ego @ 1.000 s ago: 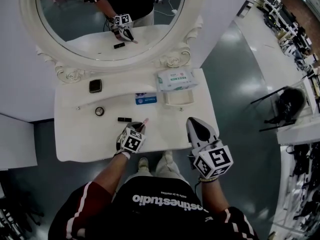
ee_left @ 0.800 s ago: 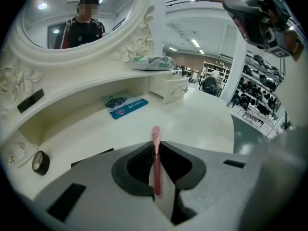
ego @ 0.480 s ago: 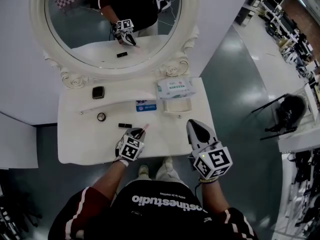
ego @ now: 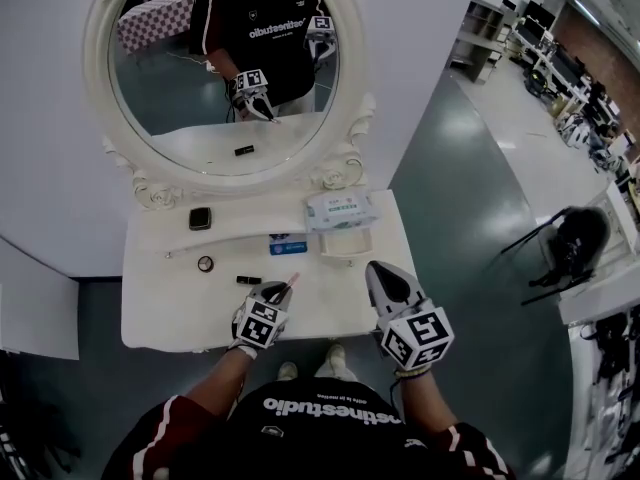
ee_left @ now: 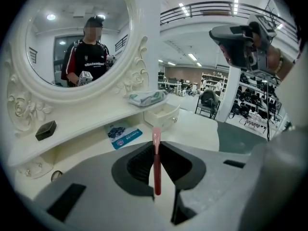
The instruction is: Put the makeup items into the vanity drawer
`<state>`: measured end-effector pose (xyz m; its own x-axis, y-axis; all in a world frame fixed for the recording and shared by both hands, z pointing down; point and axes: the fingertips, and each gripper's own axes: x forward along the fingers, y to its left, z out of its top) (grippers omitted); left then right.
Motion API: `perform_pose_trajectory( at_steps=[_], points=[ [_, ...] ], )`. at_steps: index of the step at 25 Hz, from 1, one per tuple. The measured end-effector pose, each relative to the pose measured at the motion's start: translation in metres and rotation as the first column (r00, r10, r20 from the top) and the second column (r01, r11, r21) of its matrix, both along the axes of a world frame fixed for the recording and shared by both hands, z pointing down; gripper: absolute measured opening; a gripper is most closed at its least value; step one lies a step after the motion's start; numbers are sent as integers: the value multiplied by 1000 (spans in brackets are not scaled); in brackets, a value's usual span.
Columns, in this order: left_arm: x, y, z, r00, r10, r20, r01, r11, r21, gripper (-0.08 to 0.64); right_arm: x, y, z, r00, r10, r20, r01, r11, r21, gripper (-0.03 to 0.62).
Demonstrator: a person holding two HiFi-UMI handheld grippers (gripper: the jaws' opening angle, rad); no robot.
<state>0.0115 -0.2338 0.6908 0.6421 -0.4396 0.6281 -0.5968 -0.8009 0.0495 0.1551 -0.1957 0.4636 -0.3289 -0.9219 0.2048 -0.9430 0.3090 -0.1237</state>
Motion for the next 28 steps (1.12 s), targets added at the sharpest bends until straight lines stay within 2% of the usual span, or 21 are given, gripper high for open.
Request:
perform_pose_trajectory(
  at_steps=[9,15,28],
  points=[
    [13,3,-66,992,3,-129,8,997,83,49,10,5,-11,1000,-19,10,18,999,32,-6],
    [21,2,-100,983,-5,-185,28,992,122,49,23,7,-23,1000,-17,21,16,998,58,-6],
    [57,-7,-174,952,16,-305,69,961,268,49,69,10,-26,999,10,37,-14,995,100,-6]
  ],
)
